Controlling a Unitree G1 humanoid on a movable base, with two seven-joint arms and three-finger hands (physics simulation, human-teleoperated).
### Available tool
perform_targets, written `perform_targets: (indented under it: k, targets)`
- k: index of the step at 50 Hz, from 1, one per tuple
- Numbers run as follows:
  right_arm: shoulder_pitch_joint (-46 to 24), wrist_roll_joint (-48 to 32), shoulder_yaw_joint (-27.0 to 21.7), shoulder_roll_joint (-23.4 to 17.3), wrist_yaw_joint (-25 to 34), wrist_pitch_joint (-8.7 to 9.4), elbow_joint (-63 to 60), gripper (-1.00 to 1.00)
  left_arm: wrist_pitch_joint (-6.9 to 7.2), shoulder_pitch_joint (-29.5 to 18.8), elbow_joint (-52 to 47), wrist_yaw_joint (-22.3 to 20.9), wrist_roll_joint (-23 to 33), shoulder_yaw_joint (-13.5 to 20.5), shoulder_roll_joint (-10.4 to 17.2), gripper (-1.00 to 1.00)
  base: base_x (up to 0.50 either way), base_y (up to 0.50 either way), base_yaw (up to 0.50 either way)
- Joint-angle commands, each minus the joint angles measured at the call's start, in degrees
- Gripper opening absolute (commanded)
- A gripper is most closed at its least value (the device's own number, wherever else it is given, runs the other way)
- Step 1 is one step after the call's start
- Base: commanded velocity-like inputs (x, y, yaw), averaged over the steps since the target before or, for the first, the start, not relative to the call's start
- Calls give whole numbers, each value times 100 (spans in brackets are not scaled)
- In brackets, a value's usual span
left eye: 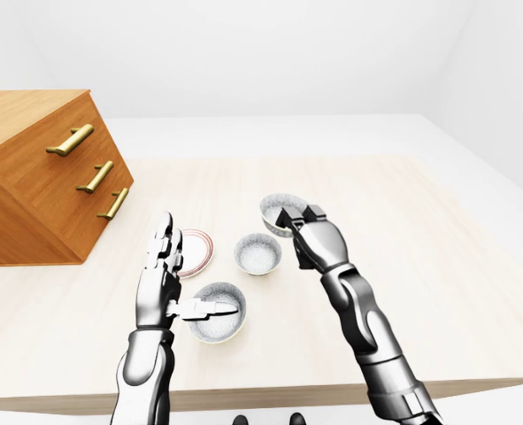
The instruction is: Stack the bowl at the front on the bowl in the middle.
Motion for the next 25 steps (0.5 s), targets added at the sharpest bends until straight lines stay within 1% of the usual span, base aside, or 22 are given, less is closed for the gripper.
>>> perform_targets:
  k: [1, 13, 20, 25]
  targets:
    - [-42, -793, 240, 234, 75, 0, -1, -100, -25, -2, 29, -13, -12, 18, 5, 100, 0, 0, 0]
    - [94, -1020, 490, 396, -62, 0, 36, -100, -50, 1, 49, -7, 11, 7, 0, 100, 0, 0, 0]
    - [233, -1247, 647, 447, -373, 0, -69, -100, -68, -1, 71, -14, 28, -3, 6, 100, 0, 0, 0]
    - [288, -1394, 728, 495, -713, 0, 172, -100, -80, -13, 97, -23, 27, 2, 9, 100, 0, 0, 0]
